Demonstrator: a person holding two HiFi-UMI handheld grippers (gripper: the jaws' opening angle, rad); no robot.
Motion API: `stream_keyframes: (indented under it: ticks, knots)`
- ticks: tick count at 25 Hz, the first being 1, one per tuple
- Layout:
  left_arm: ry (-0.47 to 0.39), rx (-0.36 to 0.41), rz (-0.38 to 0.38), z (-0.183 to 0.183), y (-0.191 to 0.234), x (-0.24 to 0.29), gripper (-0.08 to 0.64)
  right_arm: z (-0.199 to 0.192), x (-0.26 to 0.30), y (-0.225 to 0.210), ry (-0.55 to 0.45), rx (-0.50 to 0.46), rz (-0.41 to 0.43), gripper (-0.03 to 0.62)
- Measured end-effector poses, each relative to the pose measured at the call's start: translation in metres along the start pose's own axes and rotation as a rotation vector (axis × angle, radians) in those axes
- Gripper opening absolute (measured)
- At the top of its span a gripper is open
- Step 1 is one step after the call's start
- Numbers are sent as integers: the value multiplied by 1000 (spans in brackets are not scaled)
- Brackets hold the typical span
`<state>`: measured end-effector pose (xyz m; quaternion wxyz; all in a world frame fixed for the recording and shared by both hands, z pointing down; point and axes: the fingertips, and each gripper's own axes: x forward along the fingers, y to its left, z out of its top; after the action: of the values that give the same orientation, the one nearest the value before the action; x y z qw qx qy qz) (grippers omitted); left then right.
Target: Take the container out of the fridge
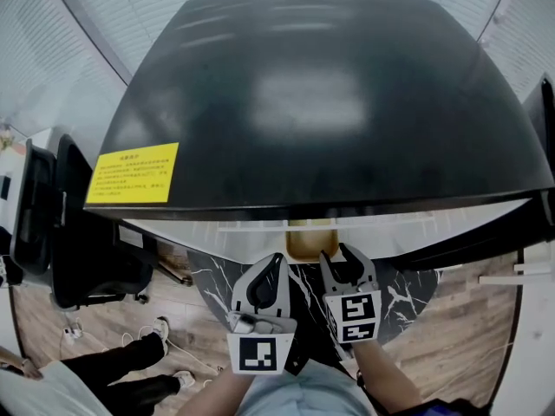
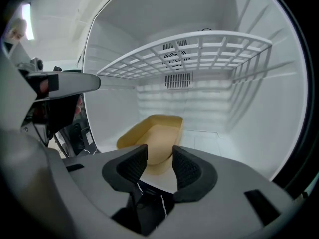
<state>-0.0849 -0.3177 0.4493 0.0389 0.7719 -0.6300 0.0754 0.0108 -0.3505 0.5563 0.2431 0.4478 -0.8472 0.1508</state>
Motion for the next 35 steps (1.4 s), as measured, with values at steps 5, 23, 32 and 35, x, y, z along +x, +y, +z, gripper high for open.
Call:
stream_keyframes:
  ticks: [5,23,32,35]
  knots:
    - [-7,-23,9,2,-3,-6,14,-4,-10,6,5,-9,7,173]
    - [-14,-8,6,6,-1,-10,14,17,-6,-13,-23,26,-35,170]
    - [22,-7,1,-8,9,1,14,-5,18,-20,59,83,-44,161]
    - [6,-21,8,-8,11,3,14,-9,22,-19,74,99,-43,156]
